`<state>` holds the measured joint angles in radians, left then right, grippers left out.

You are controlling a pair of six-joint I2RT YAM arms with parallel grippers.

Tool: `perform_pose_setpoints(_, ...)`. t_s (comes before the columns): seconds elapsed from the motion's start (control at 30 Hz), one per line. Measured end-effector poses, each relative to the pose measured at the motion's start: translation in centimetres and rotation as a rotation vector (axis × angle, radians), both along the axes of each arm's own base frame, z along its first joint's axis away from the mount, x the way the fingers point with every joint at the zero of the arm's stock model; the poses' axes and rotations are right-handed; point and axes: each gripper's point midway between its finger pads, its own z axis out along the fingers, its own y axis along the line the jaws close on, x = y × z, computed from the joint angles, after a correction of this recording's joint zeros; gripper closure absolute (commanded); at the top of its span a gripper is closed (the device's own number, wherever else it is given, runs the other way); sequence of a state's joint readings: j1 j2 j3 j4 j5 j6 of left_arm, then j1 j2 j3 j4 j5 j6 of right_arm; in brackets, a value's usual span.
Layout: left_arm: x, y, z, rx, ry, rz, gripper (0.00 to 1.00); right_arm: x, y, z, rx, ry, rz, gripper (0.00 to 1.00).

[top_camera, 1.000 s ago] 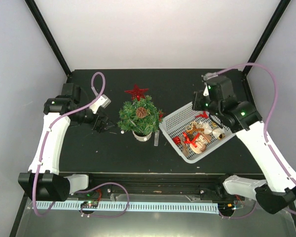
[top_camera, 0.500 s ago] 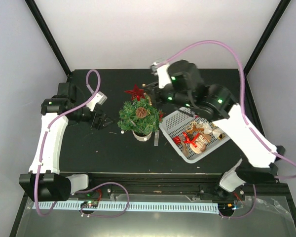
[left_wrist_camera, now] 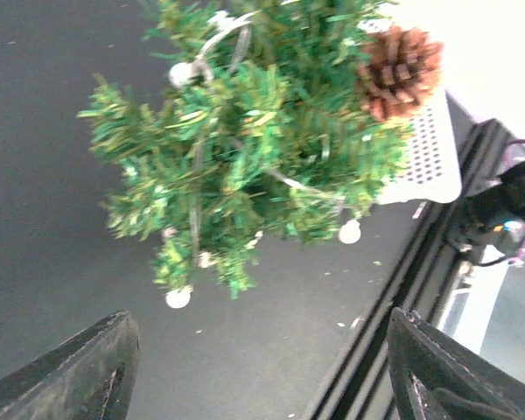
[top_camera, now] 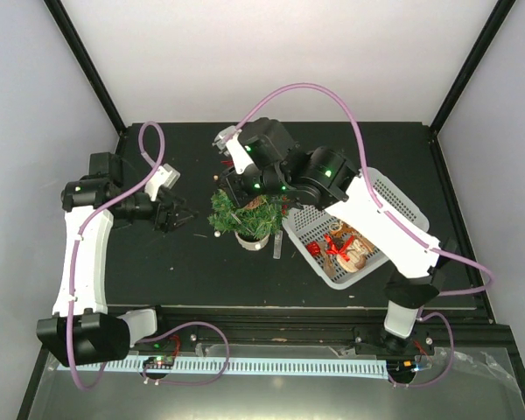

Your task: Decorate the small christmas tree

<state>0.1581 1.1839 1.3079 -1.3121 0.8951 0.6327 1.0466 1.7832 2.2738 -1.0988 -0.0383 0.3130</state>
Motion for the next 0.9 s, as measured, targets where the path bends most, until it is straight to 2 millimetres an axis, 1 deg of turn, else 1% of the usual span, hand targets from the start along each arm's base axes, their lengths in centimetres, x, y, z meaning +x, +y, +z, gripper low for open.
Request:
perform_pose_setpoints(0.1, -1.0, -1.2, 1.0, -0.076, -0.013, -0.066, 0.31, -0.2, 0.9, -0.8, -0.004, 0.022, 0.023, 0.89)
perform_pose_setpoints(0.13, -1.2, -1.4, 1.1, -0.087, -0.015, -0.075, 0.31, -0.2, 1.1, -1.0, -0.004, 0.029, 0.028, 0.89)
perform_pose_setpoints(0.2, -1.8, -2.2, 1.8, -0.134, -0.025, -0.116, 0.3, -0.2, 1.8, -1.4, 0.002, 0.044, 0.04, 0.89)
perform_pose_setpoints(0.3, -2.9, -3.3, 2.8, -0.205, -0.035, -0.178, 0.23, -0.2, 2.6, -1.9, 0.012, 0.067, 0.05, 0.89)
perform_pose_setpoints(0.43, -3.9, -4.3, 4.2, -0.302, -0.041, -0.226, 0.23, -0.2, 3.4, -1.8, 0.039, 0.088, 0.058, 0.89)
perform_pose_setpoints(0.67, -4.2, -4.9, 5.9, -0.437, -0.039, -0.25, 0.17, -0.2, 4.1, -0.8, 0.096, 0.099, 0.059, 0.89)
perform_pose_setpoints(0.9, -4.1, -5.2, 5.7, -0.542, 0.023, -0.244, 0.21, 0.0, 4.5, -0.3, 0.128, 0.097, 0.055, 0.89)
